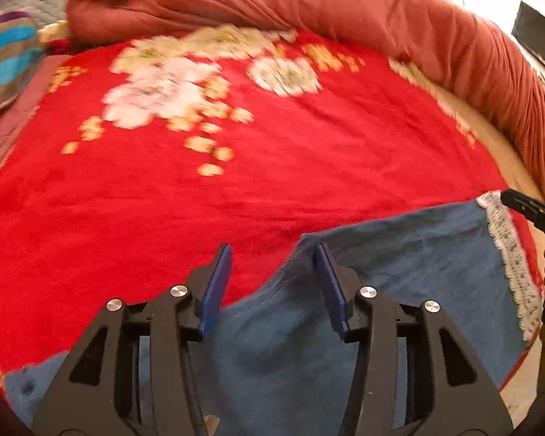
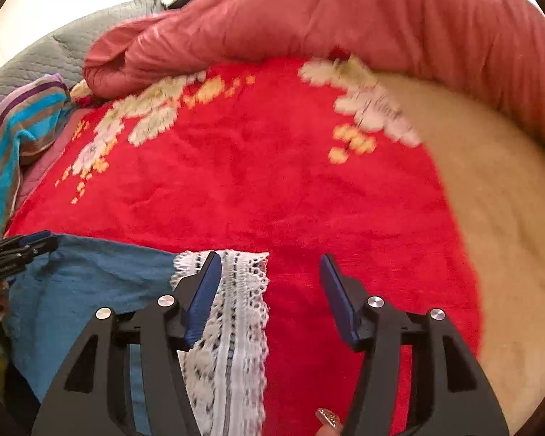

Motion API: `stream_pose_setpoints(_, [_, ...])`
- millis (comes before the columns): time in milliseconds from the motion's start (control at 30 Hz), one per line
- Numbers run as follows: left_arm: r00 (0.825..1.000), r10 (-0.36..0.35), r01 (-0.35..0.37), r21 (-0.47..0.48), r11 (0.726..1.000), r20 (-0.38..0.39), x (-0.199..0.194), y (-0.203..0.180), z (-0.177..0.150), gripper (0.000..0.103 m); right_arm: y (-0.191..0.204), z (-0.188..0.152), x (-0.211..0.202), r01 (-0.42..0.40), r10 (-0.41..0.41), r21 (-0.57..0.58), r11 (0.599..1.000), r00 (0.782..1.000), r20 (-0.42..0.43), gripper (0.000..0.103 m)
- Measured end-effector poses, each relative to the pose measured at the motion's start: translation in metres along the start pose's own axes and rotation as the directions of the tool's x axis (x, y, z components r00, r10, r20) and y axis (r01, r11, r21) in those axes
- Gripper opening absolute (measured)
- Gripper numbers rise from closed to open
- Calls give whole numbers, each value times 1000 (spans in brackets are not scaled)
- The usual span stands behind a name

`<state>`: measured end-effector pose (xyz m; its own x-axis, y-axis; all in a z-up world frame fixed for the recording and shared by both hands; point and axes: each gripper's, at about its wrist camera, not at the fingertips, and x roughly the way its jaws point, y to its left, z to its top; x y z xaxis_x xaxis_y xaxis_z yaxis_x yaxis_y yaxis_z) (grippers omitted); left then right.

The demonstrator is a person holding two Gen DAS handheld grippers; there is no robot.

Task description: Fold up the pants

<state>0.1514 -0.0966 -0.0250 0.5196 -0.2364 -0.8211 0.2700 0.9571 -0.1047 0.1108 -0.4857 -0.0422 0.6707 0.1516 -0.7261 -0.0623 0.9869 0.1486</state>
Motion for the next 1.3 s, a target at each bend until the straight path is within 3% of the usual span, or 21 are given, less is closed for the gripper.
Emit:
stream_pose_setpoints(100, [997,67,-66,-20,998,48,-29,14,-10,55,8,-7,-27,22,-21,-24,999,998,55,66])
stream_pose_setpoints(267, [988,119,-111,-83,990,98,-70,38,-41,65,39,-28,-52,-4,10,-77,997,997,76,72])
stream_pose_setpoints(400, [991,128,-125,-99,987,30,-69,38,-66,67,82,-44,-45,-28,34,-166,986,999,30,75])
stream_pose_setpoints(500, [991,134,-135,-21,991,-18,-52,19,-73,67,120,-54,-28,-70,66,-240,968,997,-25,75])
stream_pose_setpoints(633, [976,200,-202,-11,979,-91,-26,26,-74,80,155,-59,-5,-63,42,-324,944,997,-72,84])
stream_pose_setpoints(667, [976,192,-196,-36,980,-108,-23,33,-75,81,157,-60,5,-47,14,-334,942,995,-101,84])
stream_pose_setpoints(733, [987,123,-137,-136,981,-105,-26,53,-76,81,150,-63,21,65,-114,-350,934,986,-121,86])
stream_pose_setpoints(833, [993,78,-94,-185,978,-92,-30,63,-78,78,126,-61,17,81,-118,-264,961,985,-127,87])
stream_pose_setpoints(933, [993,75,-91,-185,978,-91,-28,63,-78,78,110,-64,12,172,-205,-267,948,973,-103,87])
stream_pose_setpoints(1000, [992,84,-100,-173,980,-97,-25,61,-78,78,102,-65,11,141,-171,-238,961,979,-109,87])
stream_pose_setpoints(1167, [994,72,-86,-181,980,-82,-31,61,-80,78,106,-66,14,155,-187,-252,955,976,-110,88])
stream_pose_setpoints(1300, [998,62,-65,-180,981,-25,-59,62,-79,81,99,-62,-11,95,-112,-196,976,991,-77,88])
